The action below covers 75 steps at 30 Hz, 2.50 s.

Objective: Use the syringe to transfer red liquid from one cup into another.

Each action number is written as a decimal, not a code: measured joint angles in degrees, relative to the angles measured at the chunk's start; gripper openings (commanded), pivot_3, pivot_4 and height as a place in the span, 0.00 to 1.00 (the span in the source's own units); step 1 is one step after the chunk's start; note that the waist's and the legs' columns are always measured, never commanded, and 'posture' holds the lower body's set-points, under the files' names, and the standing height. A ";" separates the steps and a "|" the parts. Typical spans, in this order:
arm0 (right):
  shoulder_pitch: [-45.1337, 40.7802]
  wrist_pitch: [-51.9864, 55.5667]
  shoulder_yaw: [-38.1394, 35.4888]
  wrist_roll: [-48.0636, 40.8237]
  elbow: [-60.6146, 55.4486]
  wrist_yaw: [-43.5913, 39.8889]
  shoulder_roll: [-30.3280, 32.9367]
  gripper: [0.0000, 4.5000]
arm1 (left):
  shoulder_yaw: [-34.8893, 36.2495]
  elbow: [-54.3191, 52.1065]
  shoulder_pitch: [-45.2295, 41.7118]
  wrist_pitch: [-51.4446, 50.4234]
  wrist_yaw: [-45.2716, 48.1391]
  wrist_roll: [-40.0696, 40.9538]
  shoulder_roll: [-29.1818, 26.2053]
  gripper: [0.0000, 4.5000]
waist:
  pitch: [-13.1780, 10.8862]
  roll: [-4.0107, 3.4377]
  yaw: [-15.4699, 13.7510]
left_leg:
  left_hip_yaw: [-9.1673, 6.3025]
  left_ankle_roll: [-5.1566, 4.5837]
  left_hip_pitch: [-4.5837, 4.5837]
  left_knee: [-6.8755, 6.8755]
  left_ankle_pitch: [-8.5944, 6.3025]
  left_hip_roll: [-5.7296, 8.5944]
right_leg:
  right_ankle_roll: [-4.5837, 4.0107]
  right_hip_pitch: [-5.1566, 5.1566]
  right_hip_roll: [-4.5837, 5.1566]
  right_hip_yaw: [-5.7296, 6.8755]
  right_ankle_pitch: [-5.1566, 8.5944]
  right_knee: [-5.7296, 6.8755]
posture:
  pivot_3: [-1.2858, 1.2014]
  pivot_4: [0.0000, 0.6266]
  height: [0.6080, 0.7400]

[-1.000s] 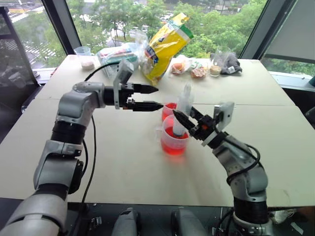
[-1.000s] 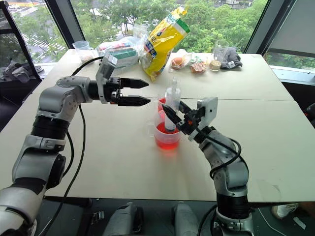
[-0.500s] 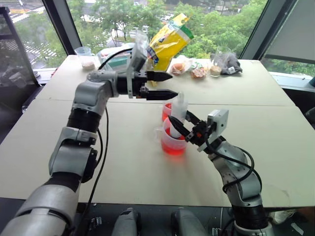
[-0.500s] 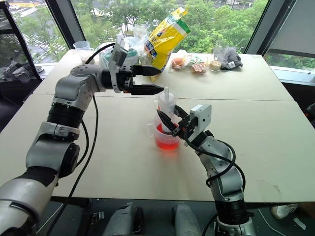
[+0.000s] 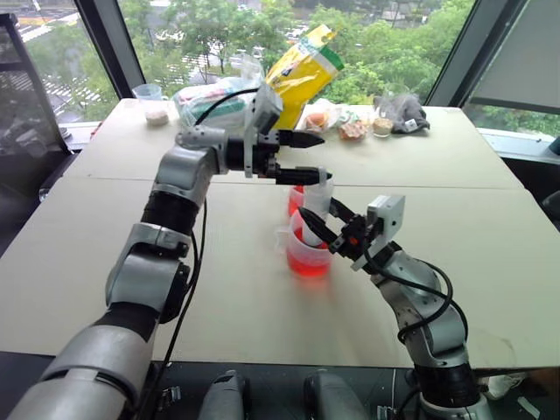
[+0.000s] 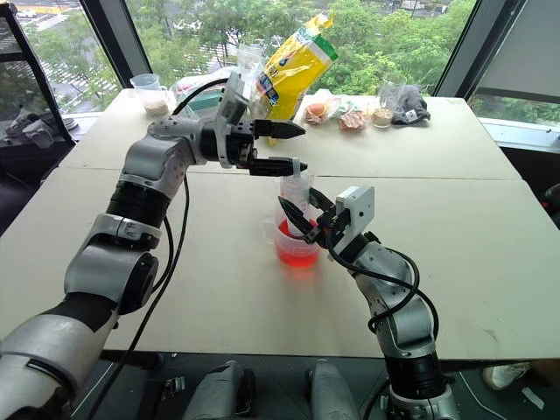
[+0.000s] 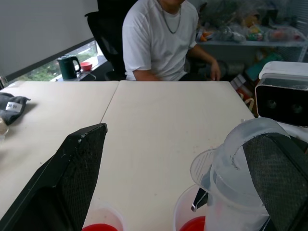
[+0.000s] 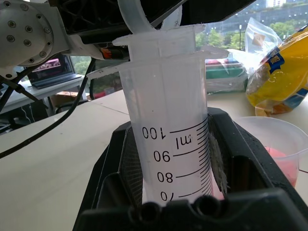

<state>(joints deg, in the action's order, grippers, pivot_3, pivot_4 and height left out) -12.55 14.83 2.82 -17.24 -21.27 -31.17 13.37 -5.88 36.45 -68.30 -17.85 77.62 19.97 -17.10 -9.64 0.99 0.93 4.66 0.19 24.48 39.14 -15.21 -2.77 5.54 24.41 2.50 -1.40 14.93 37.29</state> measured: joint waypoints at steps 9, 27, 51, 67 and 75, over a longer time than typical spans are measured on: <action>-0.33 1.18 -0.39 -0.46 -0.05 1.45 0.46 0.34 | -0.11 -0.68 0.22 -1.94 3.48 0.06 1.28 0.04 | 0.00 0.00 -0.15 | -0.05 0.00 0.00 0.01 0.00 0.00 | 0.00 -0.02 0.00 0.00 0.00 0.00 | 0.52 0.24 1.00; -1.00 8.33 -0.85 -4.95 -1.95 1.52 3.41 0.34 | 0.04 1.10 -0.65 -4.05 3.37 0.16 1.41 0.00 | 0.00 0.00 -0.13 | -0.11 0.00 0.00 0.00 0.00 0.00 | 0.00 -0.02 -0.01 0.00 0.00 -0.01 | 0.52 0.24 1.00; -0.19 9.90 -0.85 -4.97 -1.83 1.64 3.47 0.34 | 0.26 3.44 -1.86 -2.93 3.07 0.38 1.31 0.00 | 0.00 0.00 -0.15 | -0.11 0.00 0.02 0.00 0.00 0.00 | 0.00 0.00 -0.01 0.00 0.00 -0.01 | 0.52 0.24 1.00; -3.00 12.67 -0.73 -5.89 -2.26 1.10 4.34 0.34 | 1.27 1.08 -1.83 -4.24 2.14 0.59 -0.31 0.61 | 0.00 0.00 -0.06 | -0.12 0.00 0.02 0.00 0.00 -0.01 | 0.00 0.01 -0.01 0.00 0.00 0.00 | 0.52 0.24 1.00; -5.81 17.45 -2.96 -7.83 -3.63 2.50 6.00 0.34 | 3.00 -0.38 0.82 -3.97 1.58 0.54 -2.05 0.99 | 0.00 0.00 -0.17 | -0.10 0.00 0.03 0.00 0.00 -0.01 | 0.00 0.01 0.01 -0.01 0.00 0.00 | 0.52 0.24 1.00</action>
<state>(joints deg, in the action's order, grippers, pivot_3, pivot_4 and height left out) -18.36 32.28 -0.14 -25.07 -24.90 -28.67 19.36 -2.88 36.06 -67.48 -21.82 79.20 20.51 -19.15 -9.64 0.99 0.76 4.56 0.19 24.51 39.14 -15.21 -2.78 5.54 24.42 2.51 -1.40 14.93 37.29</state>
